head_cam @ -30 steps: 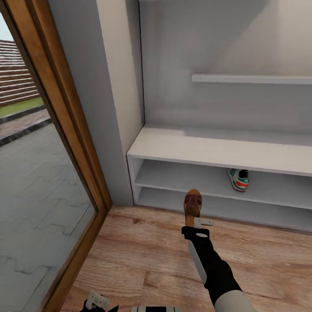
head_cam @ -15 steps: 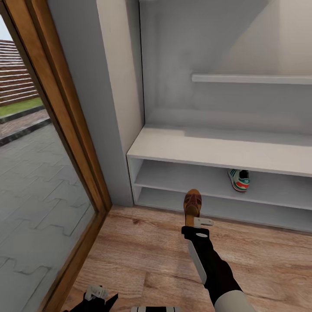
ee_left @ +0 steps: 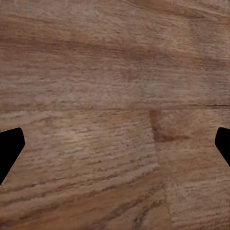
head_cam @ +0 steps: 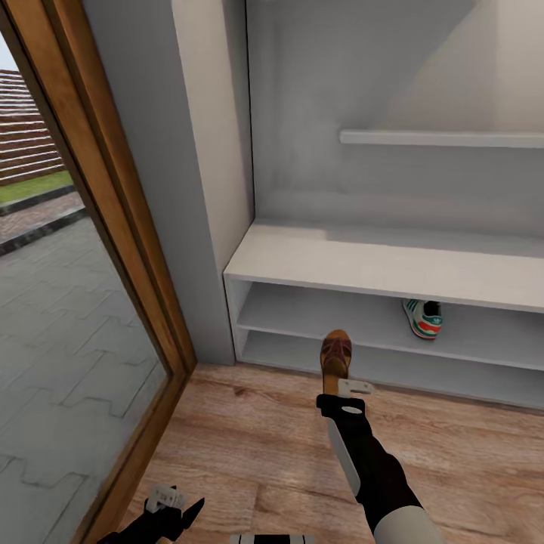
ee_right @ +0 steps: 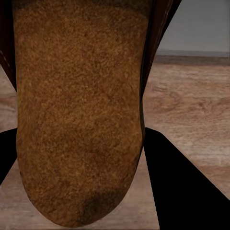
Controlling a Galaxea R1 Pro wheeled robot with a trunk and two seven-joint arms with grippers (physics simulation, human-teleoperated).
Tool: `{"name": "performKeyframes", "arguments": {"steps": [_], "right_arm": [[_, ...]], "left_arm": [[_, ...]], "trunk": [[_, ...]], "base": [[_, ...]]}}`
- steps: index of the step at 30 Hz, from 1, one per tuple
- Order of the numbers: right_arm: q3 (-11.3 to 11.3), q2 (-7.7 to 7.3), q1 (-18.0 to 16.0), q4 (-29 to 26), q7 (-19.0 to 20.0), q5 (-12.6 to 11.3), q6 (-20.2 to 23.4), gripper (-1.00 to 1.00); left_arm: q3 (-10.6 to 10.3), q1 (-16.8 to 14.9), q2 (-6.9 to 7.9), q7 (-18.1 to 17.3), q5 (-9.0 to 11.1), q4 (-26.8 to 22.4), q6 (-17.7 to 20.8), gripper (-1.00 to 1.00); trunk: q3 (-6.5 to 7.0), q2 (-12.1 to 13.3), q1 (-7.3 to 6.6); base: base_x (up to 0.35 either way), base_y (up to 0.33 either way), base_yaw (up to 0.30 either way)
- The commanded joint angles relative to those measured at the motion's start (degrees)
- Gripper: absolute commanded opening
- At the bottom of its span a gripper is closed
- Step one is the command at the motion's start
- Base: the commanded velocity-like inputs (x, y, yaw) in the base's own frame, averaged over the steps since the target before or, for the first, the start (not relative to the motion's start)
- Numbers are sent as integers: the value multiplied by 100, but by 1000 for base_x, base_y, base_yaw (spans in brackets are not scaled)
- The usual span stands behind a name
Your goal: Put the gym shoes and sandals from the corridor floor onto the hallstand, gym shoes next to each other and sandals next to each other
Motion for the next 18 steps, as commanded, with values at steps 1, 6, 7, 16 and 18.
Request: {"name": "performKeyframes", "arguments": {"steps": [1, 6, 7, 16, 18], "right_arm": [[10, 0, -3, -7, -66, -62, 14, -100], [10, 0, -3, -7, -66, -62, 14, -100], [10, 0, -3, -7, -66, -62, 14, -100], [10, 0, -3, -7, -67, -62, 15, -100], [9, 0, -3, -7, -71, -62, 15, -100]], "left_arm": [[50, -4, -3, -23, -60, 3, -33, 100], [52, -2, -3, -23, -59, 5, -35, 100], [52, 0, -3, -23, -59, 7, -35, 100], [38, 4, -12, -14, -59, 11, -40, 100], [36, 4, -14, -12, -59, 11, -42, 100]], "trunk": [[-5, -2, 1], [-5, -2, 1], [-5, -2, 1], [-5, -2, 1], [-5, -2, 1]], "base": [[185, 105, 0], [73, 38, 0], [117, 6, 0], [290, 1, 0], [310, 0, 0]]}}
